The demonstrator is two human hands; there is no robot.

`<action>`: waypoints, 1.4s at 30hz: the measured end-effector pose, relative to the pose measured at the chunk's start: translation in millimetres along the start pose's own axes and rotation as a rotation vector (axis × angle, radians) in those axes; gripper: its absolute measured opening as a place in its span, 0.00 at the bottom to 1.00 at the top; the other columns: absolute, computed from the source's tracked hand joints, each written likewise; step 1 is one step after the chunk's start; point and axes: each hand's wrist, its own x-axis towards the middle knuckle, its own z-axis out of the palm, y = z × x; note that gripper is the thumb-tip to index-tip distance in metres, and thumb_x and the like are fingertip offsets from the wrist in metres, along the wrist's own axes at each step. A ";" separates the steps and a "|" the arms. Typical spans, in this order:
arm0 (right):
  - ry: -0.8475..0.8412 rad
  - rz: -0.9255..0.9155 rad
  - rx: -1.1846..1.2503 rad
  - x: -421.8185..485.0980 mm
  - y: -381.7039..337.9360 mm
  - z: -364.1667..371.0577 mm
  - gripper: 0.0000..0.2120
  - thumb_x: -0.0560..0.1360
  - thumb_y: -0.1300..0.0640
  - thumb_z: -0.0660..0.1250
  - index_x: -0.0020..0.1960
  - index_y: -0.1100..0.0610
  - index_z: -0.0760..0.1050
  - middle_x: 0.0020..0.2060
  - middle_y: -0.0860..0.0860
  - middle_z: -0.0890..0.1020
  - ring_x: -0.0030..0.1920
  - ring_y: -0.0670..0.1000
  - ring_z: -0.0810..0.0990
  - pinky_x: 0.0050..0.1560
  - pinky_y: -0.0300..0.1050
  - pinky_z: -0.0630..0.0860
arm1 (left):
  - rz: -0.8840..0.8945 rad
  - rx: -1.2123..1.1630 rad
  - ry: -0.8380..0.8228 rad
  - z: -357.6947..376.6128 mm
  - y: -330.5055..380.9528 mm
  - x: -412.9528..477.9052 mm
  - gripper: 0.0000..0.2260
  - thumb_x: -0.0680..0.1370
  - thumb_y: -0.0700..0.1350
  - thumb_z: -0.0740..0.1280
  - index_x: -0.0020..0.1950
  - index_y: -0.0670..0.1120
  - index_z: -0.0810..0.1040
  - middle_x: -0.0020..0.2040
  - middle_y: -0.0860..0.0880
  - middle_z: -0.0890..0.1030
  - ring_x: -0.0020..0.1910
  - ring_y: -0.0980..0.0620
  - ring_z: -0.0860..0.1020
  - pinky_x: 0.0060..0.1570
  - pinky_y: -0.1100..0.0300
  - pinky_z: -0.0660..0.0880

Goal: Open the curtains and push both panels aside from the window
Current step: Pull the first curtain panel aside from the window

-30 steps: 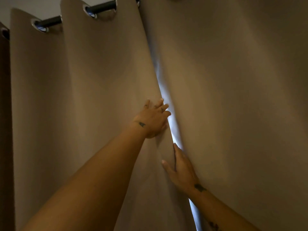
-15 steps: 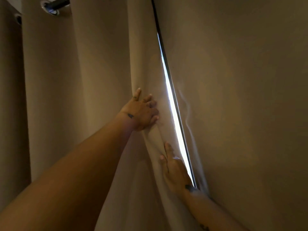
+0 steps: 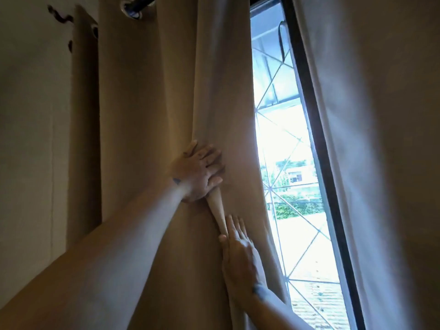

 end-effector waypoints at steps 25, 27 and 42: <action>-0.087 -0.042 0.255 38.3 -132.1 302.5 0.39 0.70 0.35 0.36 0.68 0.59 0.61 0.69 0.59 0.68 0.72 0.60 0.58 0.69 0.58 0.62 | -0.142 0.134 -0.119 184.4 -235.0 -102.7 0.23 0.81 0.56 0.46 0.76 0.53 0.56 0.79 0.50 0.51 0.78 0.52 0.46 0.74 0.49 0.37; -0.092 -0.032 0.265 40.0 -144.3 323.6 0.47 0.66 0.30 0.29 0.67 0.59 0.62 0.68 0.59 0.68 0.71 0.61 0.59 0.68 0.58 0.62 | -0.164 0.123 -0.127 196.9 -252.3 -110.4 0.23 0.81 0.56 0.46 0.76 0.53 0.56 0.79 0.51 0.51 0.78 0.52 0.46 0.74 0.49 0.37; -0.296 -0.037 0.257 55.6 -188.0 379.1 0.17 0.78 0.57 0.53 0.65 0.61 0.63 0.69 0.60 0.66 0.71 0.59 0.57 0.66 0.57 0.61 | -0.231 0.129 -0.210 246.5 -316.3 -136.2 0.24 0.81 0.55 0.45 0.76 0.49 0.55 0.79 0.48 0.50 0.78 0.51 0.45 0.74 0.51 0.38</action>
